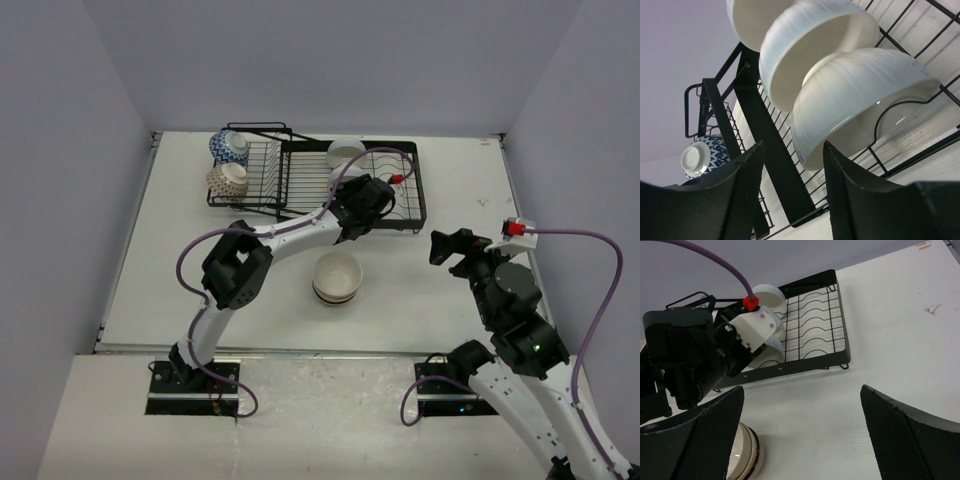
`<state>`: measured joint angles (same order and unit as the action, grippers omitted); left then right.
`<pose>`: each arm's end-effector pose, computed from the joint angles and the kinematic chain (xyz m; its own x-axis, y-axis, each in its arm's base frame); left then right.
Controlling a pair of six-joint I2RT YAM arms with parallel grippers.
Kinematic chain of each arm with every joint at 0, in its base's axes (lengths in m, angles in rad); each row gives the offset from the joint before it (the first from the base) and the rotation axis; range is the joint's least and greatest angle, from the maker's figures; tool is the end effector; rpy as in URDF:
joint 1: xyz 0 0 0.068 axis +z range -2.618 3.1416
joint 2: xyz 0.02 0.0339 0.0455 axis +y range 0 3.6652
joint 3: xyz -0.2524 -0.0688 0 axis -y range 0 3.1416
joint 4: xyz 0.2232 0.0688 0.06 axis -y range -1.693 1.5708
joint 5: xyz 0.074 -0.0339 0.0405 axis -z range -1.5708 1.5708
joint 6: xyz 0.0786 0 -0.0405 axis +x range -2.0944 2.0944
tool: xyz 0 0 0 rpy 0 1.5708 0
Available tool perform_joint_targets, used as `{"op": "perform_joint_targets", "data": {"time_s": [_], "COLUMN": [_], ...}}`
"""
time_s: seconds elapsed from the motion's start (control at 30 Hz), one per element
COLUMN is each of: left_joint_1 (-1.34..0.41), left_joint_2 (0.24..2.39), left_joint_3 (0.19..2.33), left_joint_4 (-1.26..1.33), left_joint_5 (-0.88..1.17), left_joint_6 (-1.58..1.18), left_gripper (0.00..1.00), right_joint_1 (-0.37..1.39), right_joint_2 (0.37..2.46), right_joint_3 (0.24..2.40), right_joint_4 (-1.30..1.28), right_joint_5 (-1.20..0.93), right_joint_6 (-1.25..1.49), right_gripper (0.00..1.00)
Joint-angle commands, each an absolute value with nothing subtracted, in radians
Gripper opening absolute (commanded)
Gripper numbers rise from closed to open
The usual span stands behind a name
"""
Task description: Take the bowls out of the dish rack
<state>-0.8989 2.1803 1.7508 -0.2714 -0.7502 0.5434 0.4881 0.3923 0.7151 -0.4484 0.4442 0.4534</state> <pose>0.3488 -0.3524 0.1973 -0.2153 0.8783 -0.4268 0.4200 0.4779 0.7715 0.1247 0.0280 0.3195 -0.1200 0.3841 -0.9155 0.0063 0.9224 0.3862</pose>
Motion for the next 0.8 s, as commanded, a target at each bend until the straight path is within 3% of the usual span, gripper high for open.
{"op": "perform_joint_targets", "data": {"time_s": [0.0,0.13,0.5,0.7,0.77], "left_joint_1": [-0.908,-0.913,-0.914,-0.914,-0.914], "left_joint_2": [2.180,2.192,2.218,2.224,2.223], "left_joint_3": [1.753,1.720,1.698,1.686,1.678], "left_joint_4": [-0.174,-0.118,-0.087,-0.081,-0.068], "left_joint_5": [-0.752,-0.775,-0.758,-0.759,-0.761], "left_joint_6": [0.580,0.615,0.623,0.618,0.618], "left_gripper": [0.50,0.36,0.25,0.00,0.00], "right_joint_1": [0.488,0.486,0.488,0.486,0.486], "right_joint_2": [0.393,0.390,0.356,0.348,0.347], "right_joint_3": [0.713,0.710,0.696,0.692,0.690], "right_joint_4": [-0.420,-0.416,-0.400,-0.393,-0.393], "right_joint_5": [0.416,0.400,0.376,0.368,0.368], "right_joint_6": [0.454,0.449,0.439,0.434,0.433], "right_gripper": [0.99,0.99,0.99,0.99,0.99]}}
